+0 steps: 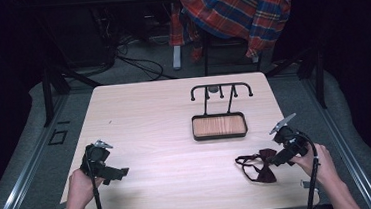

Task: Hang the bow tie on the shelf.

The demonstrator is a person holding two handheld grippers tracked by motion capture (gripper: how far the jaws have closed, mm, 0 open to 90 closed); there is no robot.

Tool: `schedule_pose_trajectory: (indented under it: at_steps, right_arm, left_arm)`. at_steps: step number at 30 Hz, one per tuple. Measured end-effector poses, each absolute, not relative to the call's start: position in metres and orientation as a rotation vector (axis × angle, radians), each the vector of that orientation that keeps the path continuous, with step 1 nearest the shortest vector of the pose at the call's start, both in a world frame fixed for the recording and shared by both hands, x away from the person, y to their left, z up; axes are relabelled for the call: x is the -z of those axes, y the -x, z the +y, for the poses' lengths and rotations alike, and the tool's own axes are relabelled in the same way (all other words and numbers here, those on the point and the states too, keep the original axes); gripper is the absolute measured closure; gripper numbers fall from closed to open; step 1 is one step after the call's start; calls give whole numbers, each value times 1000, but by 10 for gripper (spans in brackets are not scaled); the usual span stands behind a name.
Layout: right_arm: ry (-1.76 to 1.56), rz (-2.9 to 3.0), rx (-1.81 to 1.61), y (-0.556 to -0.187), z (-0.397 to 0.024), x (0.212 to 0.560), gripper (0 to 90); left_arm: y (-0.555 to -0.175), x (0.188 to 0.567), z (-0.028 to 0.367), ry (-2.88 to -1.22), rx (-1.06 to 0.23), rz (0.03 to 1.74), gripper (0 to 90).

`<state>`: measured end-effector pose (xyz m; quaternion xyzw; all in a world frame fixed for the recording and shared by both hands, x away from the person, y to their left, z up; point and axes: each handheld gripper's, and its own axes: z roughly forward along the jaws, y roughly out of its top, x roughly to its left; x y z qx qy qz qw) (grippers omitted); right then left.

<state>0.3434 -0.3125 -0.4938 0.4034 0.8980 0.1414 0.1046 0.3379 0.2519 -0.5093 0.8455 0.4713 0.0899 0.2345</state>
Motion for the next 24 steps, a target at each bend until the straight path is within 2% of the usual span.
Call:
schedule_pose_trajectory:
  at_steps: [7,9,10,17,19,20,24]
  right_arm:
    - [-1167,2671,-399,-345,-308,497,81]
    - [-1162,2669,-416,-345,-307,497,92]
    - [-1138,2675,-396,-346,-306,495,129]
    - [-1093,2697,-411,-347,-302,495,104]
    - [-1082,2684,-413,-347,-301,494,114]
    - [-1052,2699,-432,-349,-299,494,153]
    - [-966,2726,-403,-353,-290,496,149]
  left_arm:
    - [-337,508,250,-2305,-249,1297,1]
    - [-337,509,251,-2305,-244,1301,1]
    - [-337,509,251,-2306,-243,1303,1]
    - [-336,510,250,-2312,-241,1304,1]
    - [-336,510,250,-2318,-237,1304,1]
    - [-336,511,249,-2316,-238,1310,1]
    - [-337,512,250,-2318,-237,1315,1]
